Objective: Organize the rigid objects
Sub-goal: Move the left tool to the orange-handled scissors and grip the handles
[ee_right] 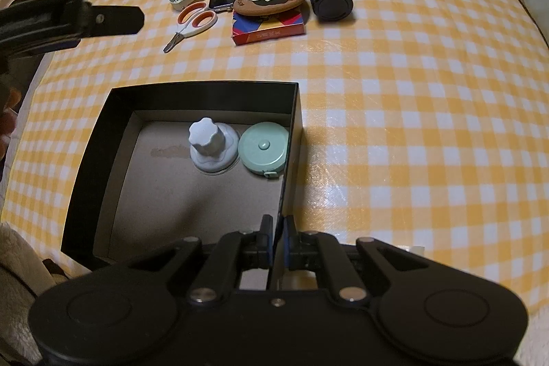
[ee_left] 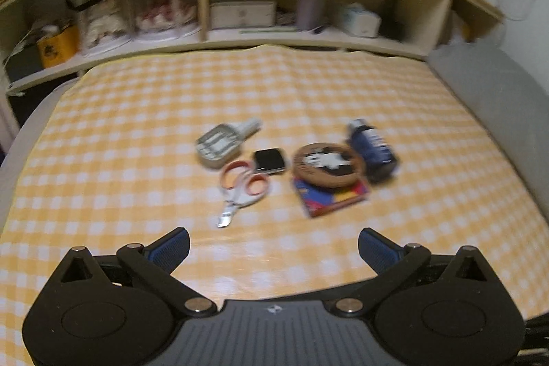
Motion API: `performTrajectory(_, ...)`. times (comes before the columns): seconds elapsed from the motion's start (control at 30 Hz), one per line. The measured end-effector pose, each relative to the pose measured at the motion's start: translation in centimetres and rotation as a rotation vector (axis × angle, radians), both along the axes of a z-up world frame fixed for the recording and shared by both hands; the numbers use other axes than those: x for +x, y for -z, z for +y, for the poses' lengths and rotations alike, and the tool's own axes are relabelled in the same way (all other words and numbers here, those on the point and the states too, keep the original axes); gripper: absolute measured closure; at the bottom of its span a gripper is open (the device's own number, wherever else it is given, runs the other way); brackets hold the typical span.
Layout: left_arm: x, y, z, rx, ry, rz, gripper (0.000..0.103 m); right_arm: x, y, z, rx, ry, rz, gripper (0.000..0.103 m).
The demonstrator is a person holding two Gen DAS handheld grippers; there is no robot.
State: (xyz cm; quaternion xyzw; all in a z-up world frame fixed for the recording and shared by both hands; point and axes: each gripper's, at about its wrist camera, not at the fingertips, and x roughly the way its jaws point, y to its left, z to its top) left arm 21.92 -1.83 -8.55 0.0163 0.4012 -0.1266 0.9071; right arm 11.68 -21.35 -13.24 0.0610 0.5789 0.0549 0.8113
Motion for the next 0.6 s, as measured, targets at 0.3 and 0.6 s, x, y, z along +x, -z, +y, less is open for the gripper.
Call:
performTrajectory(0.3, 3.7, 3.5, 1.8, -0.003, 0.022, 0.057, 0.000, 0.0, 0.0, 0.1, -0.012, -0.011, -0.003, 0.097)
performTrajectory(0.6, 6.6, 6.3, 0.2, 0.057, 0.091, -0.036, 0.028, 0.2, 0.1, 0.2, -0.027, -0.025, -0.006, 0.097)
